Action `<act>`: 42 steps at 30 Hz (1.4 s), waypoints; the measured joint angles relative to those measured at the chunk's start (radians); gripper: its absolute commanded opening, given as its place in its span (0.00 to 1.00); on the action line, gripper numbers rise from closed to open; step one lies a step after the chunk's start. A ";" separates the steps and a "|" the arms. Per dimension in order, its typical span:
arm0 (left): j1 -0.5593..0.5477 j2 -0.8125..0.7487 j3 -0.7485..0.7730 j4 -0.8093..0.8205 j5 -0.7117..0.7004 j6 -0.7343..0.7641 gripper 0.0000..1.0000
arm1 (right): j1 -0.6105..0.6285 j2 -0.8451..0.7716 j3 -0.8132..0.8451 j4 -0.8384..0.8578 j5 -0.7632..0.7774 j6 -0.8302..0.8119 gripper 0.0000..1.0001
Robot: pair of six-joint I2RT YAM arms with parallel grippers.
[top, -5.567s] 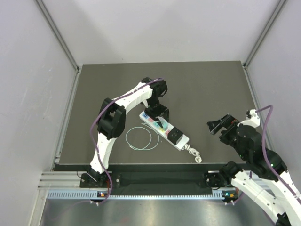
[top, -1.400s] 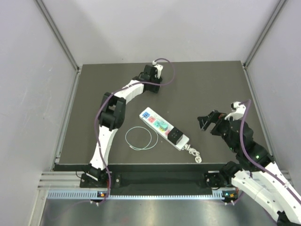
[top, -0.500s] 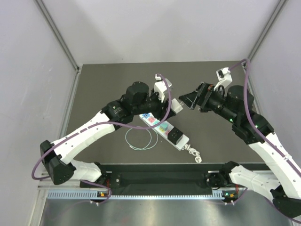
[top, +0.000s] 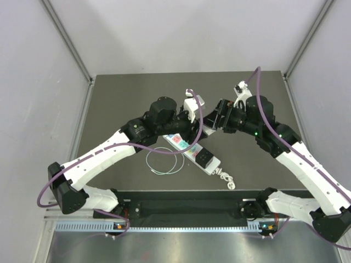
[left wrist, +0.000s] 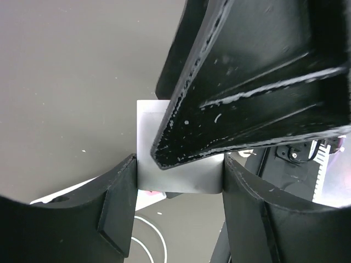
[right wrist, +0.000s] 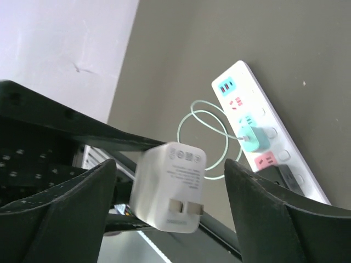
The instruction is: Insert the plug
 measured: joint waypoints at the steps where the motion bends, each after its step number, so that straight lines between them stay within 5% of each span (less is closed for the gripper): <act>1: 0.000 0.000 0.000 0.000 0.000 0.004 0.00 | -0.001 0.000 -0.005 -0.003 0.000 0.000 0.73; 7: -0.002 0.000 -0.001 0.001 -0.006 0.026 0.00 | -0.009 -0.013 -0.060 0.031 -0.027 0.016 0.43; 9: -0.003 0.000 -0.005 0.000 -0.009 0.034 0.02 | -0.012 -0.032 -0.092 0.070 -0.047 0.030 0.22; 10: -0.003 0.000 -0.005 0.000 -0.011 0.039 0.12 | -0.016 -0.044 -0.111 0.090 -0.050 0.056 0.05; 11: -0.005 0.000 -0.005 0.003 -0.016 0.045 0.19 | -0.021 -0.052 -0.124 0.103 -0.051 0.068 0.00; 14: -0.009 0.001 -0.005 0.006 -0.011 0.043 0.58 | -0.032 -0.092 -0.179 0.164 -0.060 0.112 0.00; 17: -0.014 0.001 0.001 0.016 0.011 0.011 0.69 | -0.043 -0.150 -0.229 0.220 -0.064 0.123 0.00; 30: 0.021 -0.008 0.058 0.081 0.243 -0.337 0.67 | -0.071 -0.396 -0.417 0.586 -0.167 0.102 0.00; 42: 0.043 -0.021 0.009 0.369 0.400 -0.616 0.57 | -0.071 -0.488 -0.531 0.838 -0.215 0.171 0.00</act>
